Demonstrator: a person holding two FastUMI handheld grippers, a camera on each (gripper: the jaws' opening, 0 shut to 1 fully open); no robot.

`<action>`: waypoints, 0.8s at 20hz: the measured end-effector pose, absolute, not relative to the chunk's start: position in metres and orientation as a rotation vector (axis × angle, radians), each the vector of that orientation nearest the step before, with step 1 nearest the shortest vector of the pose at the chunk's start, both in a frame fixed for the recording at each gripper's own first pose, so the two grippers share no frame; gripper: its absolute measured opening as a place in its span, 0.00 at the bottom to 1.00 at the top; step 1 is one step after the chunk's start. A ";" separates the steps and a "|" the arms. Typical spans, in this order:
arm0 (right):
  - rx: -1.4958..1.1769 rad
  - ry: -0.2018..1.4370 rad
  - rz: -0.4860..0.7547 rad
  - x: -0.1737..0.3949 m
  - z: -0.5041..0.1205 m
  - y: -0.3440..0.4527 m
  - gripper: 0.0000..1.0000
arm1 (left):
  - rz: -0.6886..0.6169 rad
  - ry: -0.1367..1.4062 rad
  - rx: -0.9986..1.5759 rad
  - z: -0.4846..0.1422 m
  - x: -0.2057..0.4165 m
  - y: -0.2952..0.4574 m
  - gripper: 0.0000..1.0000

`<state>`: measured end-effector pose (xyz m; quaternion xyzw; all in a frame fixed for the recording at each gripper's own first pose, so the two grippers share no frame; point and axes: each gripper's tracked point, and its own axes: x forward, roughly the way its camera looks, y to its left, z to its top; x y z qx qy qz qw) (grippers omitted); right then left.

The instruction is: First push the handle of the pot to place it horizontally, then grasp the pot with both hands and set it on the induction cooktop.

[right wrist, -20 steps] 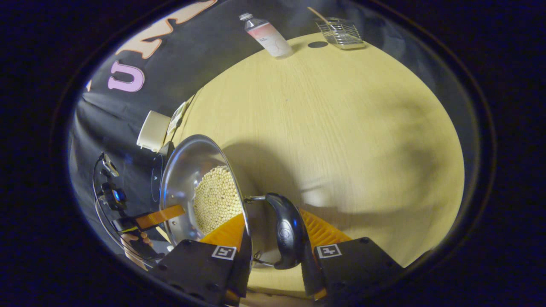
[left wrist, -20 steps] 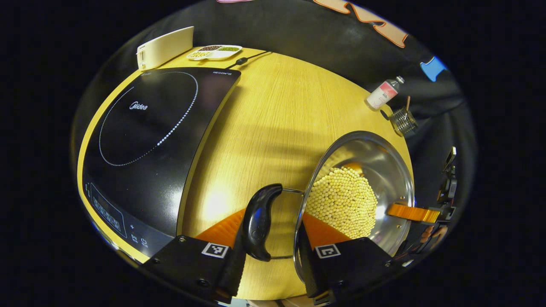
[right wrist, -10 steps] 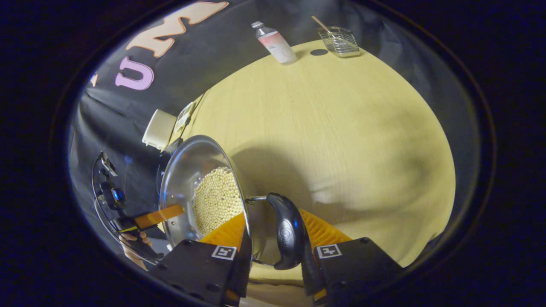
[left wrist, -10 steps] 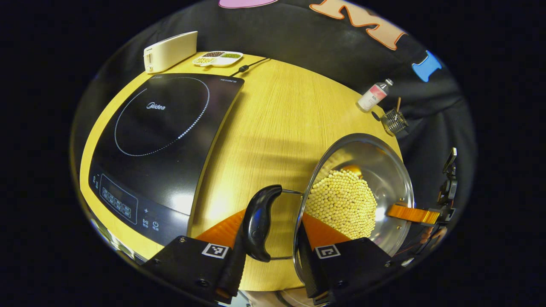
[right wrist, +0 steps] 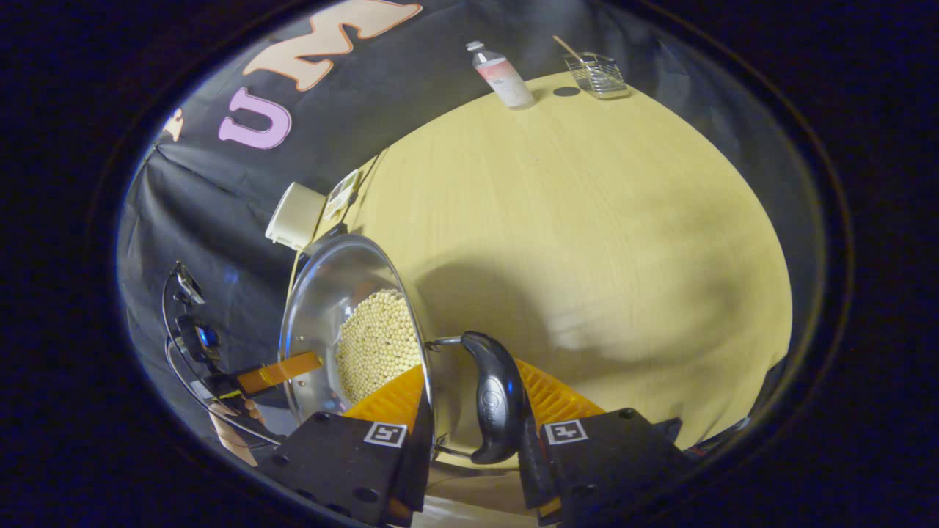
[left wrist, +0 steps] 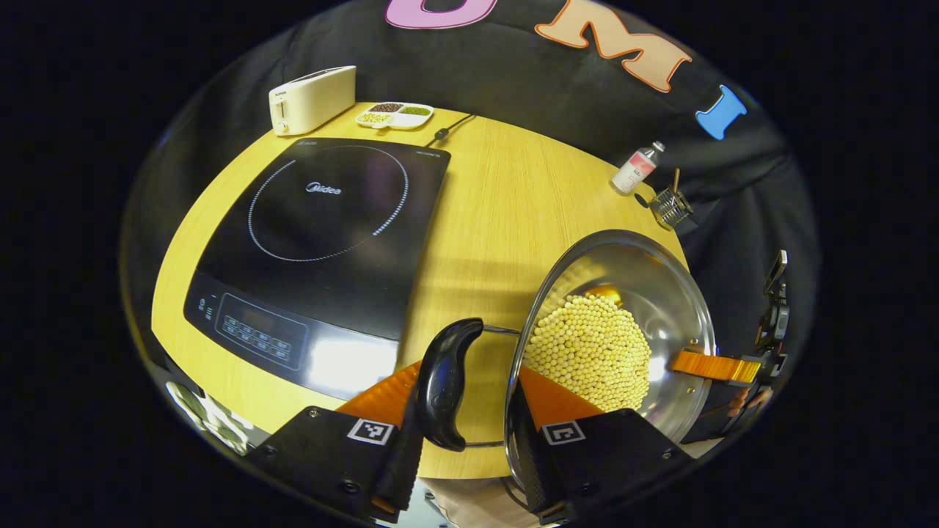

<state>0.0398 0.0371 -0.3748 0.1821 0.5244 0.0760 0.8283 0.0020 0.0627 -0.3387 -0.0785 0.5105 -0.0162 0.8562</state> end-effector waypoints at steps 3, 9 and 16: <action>0.412 1.114 0.152 0.034 -0.373 0.070 0.53 | -0.047 1.064 -0.146 -0.328 0.003 0.093 0.59; 0.466 1.078 0.120 0.035 -0.362 0.157 0.53 | -0.075 1.043 -0.139 -0.302 0.021 0.169 0.62; 0.499 1.035 0.083 0.058 -0.364 0.240 0.46 | -0.100 1.031 -0.127 -0.297 0.053 0.246 0.59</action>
